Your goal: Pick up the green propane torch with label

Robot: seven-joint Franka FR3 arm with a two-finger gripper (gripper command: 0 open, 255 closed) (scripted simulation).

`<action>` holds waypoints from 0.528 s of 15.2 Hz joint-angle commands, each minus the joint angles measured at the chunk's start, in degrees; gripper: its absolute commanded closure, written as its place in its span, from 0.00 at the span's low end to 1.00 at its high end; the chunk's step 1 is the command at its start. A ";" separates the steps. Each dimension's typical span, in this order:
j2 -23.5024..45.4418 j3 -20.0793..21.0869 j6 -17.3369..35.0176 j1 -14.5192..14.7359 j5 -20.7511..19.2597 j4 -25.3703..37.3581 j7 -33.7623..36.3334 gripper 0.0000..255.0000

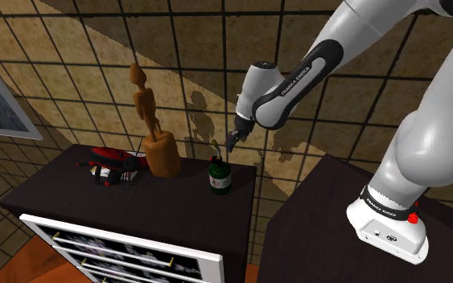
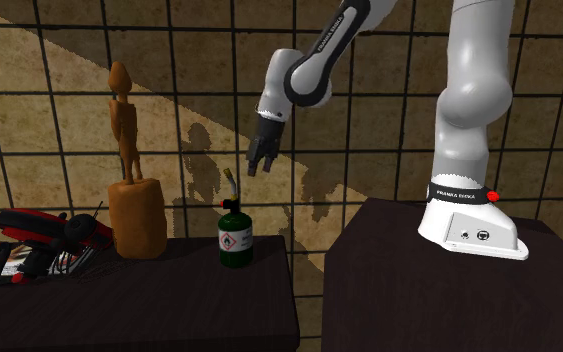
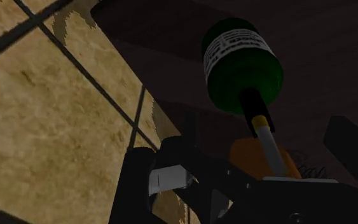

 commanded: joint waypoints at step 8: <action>17.83 -4.59 12.57 5.66 -11.78 8.44 8.20 0.00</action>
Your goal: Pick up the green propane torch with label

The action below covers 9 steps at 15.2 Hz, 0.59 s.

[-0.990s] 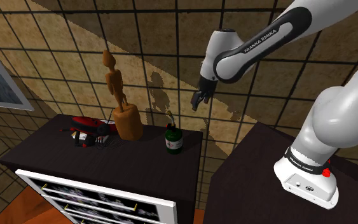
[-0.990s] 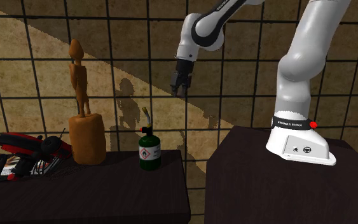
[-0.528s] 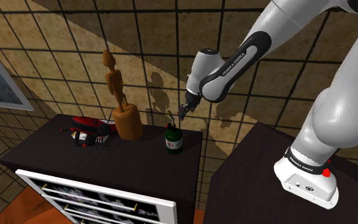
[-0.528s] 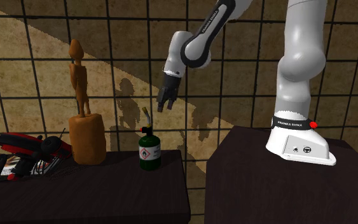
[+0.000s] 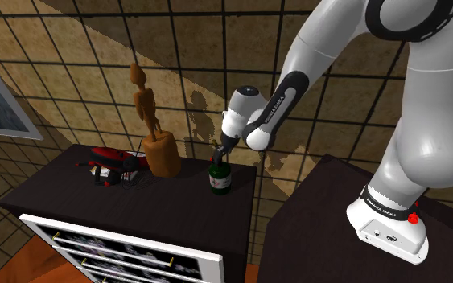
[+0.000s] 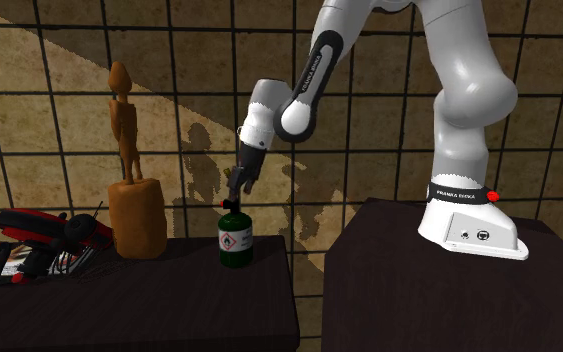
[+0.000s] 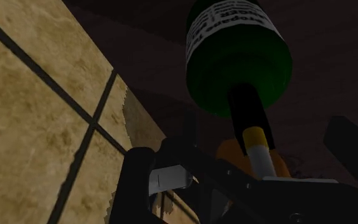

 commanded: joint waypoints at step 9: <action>5.63 -2.16 4.45 1.71 -1.27 1.37 0.99 1.00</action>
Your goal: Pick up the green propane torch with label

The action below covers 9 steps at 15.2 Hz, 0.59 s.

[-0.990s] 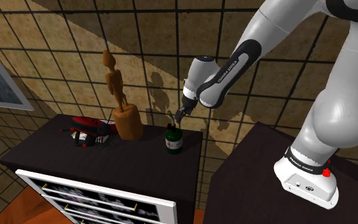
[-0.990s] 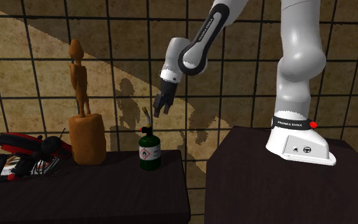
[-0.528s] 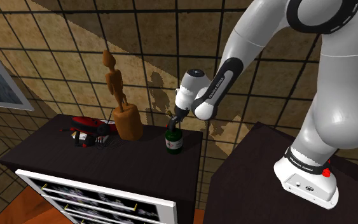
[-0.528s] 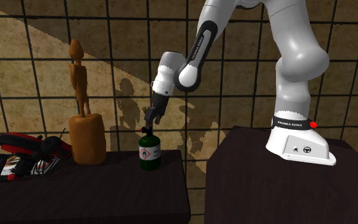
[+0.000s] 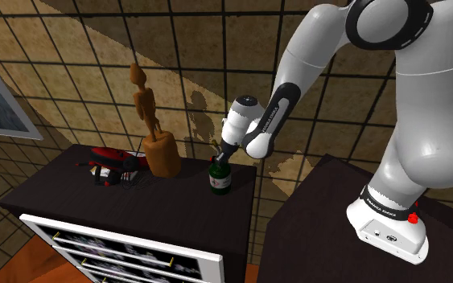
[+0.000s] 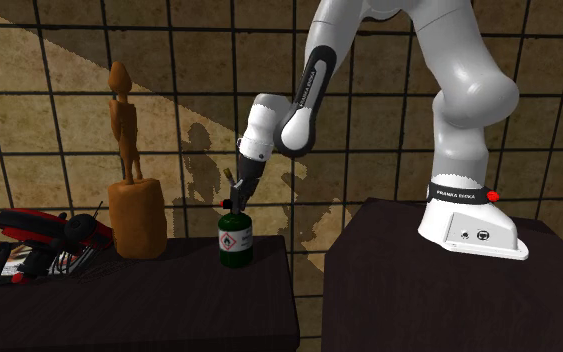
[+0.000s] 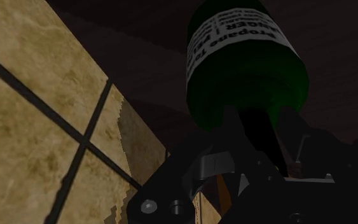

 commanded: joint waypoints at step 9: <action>-0.82 0.24 -0.56 -0.18 0.09 -0.26 -0.07 1.00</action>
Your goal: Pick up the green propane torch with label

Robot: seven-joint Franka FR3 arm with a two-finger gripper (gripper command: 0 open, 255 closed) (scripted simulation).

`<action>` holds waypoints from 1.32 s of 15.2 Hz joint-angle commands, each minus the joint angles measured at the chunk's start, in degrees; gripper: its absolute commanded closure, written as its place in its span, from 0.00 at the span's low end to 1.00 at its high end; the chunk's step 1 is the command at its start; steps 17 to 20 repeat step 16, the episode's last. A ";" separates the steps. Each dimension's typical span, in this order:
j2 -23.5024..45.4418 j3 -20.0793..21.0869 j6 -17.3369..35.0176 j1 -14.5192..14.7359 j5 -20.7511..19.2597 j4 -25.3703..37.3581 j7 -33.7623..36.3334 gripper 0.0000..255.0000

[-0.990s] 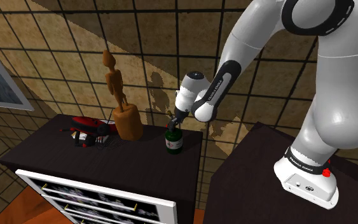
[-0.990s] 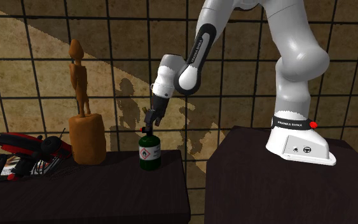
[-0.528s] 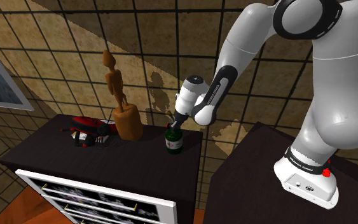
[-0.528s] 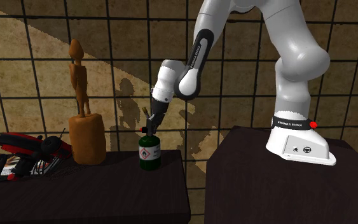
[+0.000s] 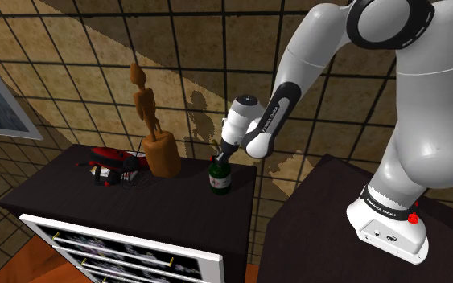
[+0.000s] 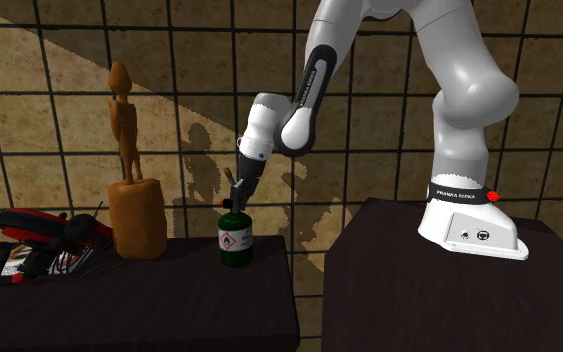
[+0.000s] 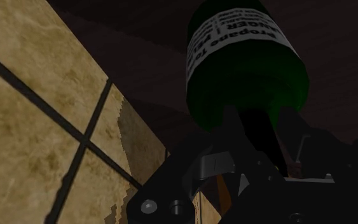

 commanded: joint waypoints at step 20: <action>-11.64 4.66 -10.38 -3.81 3.88 -1.33 -3.42 1.00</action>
